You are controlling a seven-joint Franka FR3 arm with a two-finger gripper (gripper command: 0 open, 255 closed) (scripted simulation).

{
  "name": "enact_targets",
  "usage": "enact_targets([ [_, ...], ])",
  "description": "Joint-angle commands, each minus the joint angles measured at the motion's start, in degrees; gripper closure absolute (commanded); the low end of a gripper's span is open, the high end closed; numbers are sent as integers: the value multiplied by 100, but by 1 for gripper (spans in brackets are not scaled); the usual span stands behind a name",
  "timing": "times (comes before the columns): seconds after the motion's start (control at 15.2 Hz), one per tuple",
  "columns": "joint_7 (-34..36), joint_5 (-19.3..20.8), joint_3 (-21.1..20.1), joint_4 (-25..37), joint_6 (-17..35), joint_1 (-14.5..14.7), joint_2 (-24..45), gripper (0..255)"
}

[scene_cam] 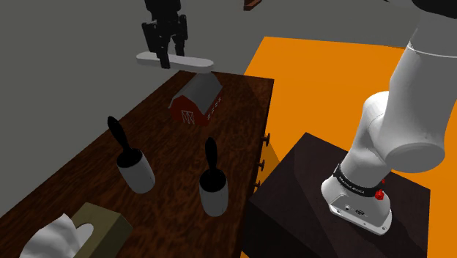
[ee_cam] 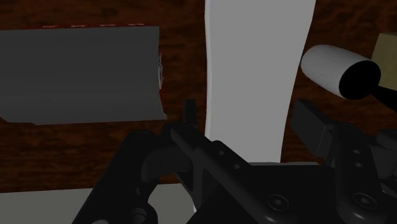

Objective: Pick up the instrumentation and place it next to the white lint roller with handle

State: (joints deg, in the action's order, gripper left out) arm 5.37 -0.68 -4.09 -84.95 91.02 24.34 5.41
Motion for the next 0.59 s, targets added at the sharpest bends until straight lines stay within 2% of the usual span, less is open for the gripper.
enact_targets([
  [0.0,-11,-6,4,-264,191,-5,-78,255],
  [0.53,-25,-14,6,-1006,837,-9,-174,255],
])
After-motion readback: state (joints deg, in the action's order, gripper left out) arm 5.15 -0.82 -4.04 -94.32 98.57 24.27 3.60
